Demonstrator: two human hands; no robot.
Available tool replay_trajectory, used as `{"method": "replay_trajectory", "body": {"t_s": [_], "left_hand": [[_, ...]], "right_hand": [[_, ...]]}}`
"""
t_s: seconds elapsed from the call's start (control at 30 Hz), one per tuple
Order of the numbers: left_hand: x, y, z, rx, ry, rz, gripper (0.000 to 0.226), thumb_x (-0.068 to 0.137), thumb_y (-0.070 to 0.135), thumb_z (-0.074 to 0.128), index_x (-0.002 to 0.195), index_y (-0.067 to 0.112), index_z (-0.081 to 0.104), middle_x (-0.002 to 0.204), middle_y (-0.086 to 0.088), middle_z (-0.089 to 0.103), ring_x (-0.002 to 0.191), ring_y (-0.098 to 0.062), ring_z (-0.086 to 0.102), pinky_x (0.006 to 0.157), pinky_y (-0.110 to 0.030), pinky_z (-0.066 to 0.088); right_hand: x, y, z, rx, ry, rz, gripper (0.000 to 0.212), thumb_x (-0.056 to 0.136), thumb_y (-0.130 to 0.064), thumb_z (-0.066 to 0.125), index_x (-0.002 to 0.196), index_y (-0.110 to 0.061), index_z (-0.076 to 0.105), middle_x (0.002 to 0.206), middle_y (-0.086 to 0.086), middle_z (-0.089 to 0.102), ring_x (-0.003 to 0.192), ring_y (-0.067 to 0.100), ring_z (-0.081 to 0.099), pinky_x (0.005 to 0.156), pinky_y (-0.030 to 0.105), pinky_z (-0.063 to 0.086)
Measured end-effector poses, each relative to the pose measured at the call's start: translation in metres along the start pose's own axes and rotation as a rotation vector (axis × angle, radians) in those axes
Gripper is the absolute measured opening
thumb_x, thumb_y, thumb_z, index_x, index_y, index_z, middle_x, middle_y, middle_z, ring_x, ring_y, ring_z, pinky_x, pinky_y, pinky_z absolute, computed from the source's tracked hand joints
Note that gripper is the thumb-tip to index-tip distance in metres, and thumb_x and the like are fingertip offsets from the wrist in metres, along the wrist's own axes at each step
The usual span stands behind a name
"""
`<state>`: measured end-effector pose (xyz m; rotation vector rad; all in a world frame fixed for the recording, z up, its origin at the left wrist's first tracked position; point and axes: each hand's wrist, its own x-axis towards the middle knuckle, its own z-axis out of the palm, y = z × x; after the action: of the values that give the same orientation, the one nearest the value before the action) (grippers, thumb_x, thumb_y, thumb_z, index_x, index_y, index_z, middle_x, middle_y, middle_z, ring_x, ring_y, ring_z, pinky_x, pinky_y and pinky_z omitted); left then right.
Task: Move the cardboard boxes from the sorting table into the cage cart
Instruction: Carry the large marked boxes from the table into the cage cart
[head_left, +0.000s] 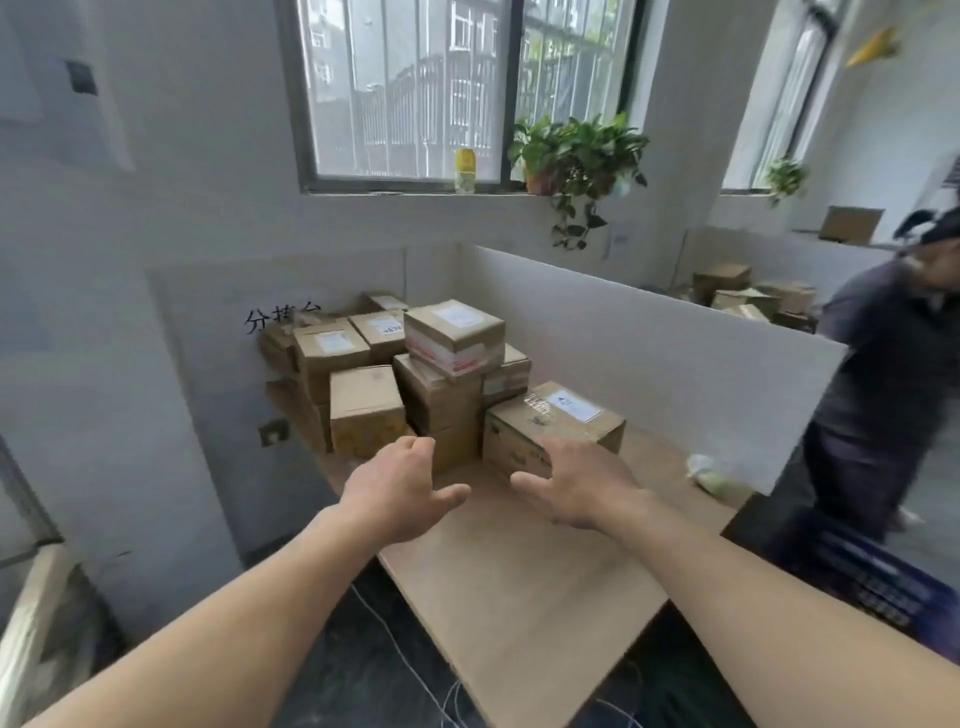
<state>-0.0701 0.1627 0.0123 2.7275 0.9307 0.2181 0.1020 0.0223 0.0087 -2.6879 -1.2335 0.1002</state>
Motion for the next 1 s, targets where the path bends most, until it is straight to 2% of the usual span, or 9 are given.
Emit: {"method": "replay_trajectory", "body": {"t_s": [0.13,0.33,0.5,0.67,0.73,0.87,1.0], "left_hand": [[0.055,0.037,0.027,-0.007,-0.037,-0.001,0.079,0.092,0.067,0.054,0.151,0.018,0.036,0.154,-0.003,0.044,0.137,-0.023,0.047,0.104,-0.040,0.046],[0.157,0.079,0.082,-0.013,-0.144,-0.060,0.079,0.092,0.068,0.051,0.152,0.019,0.036,0.152,0.000,0.044,0.134,-0.022,0.048,0.103,-0.039,0.046],[0.232,0.103,0.133,-0.021,-0.228,-0.141,0.071,0.093,0.067,0.050,0.144,0.018,0.042,0.145,-0.001,0.049,0.128,-0.022,0.052,0.101,-0.039,0.047],[0.286,0.114,0.178,-0.004,-0.284,-0.220,0.069,0.092,0.069,0.049,0.140,0.020,0.045,0.142,-0.001,0.050,0.126,-0.022,0.052,0.099,-0.040,0.047],[0.303,0.115,0.193,-0.008,-0.294,-0.244,0.064,0.092,0.069,0.051,0.135,0.021,0.047,0.138,-0.001,0.052,0.123,-0.023,0.053,0.096,-0.040,0.048],[0.328,0.117,0.218,-0.030,-0.312,-0.287,0.062,0.092,0.066,0.052,0.134,0.020,0.048,0.133,-0.004,0.055,0.120,-0.025,0.055,0.094,-0.039,0.049],[0.340,0.115,0.238,-0.064,-0.320,-0.327,0.057,0.091,0.060,0.058,0.127,0.018,0.048,0.123,-0.007,0.059,0.112,-0.029,0.058,0.088,-0.038,0.049]], "right_hand": [[0.038,0.058,0.006,0.042,-0.007,0.042,0.054,0.088,-0.070,0.051,0.122,-0.028,0.057,0.121,-0.004,0.066,0.112,0.022,0.062,0.078,0.034,0.044],[0.142,0.144,0.040,0.063,-0.094,0.092,0.058,0.087,-0.074,0.047,0.118,-0.026,0.055,0.122,-0.003,0.064,0.114,0.023,0.059,0.077,0.037,0.045],[0.227,0.201,0.071,0.078,-0.151,0.102,0.063,0.082,-0.074,0.051,0.124,-0.028,0.053,0.128,-0.002,0.062,0.118,0.026,0.058,0.091,0.040,0.050],[0.303,0.239,0.093,0.061,-0.164,0.088,0.067,0.081,-0.073,0.055,0.126,-0.024,0.050,0.136,-0.001,0.055,0.128,0.027,0.049,0.100,0.045,0.045],[0.327,0.248,0.099,0.049,-0.160,0.079,0.073,0.081,-0.073,0.058,0.132,-0.022,0.048,0.138,-0.001,0.052,0.131,0.025,0.045,0.102,0.046,0.043],[0.360,0.261,0.112,0.017,-0.178,0.084,0.085,0.075,-0.071,0.064,0.140,-0.020,0.042,0.138,0.002,0.046,0.133,0.025,0.039,0.104,0.043,0.040],[0.379,0.274,0.127,0.022,-0.235,0.104,0.096,0.061,-0.070,0.077,0.134,-0.020,0.040,0.138,0.002,0.046,0.132,0.027,0.041,0.100,0.042,0.042]]}}
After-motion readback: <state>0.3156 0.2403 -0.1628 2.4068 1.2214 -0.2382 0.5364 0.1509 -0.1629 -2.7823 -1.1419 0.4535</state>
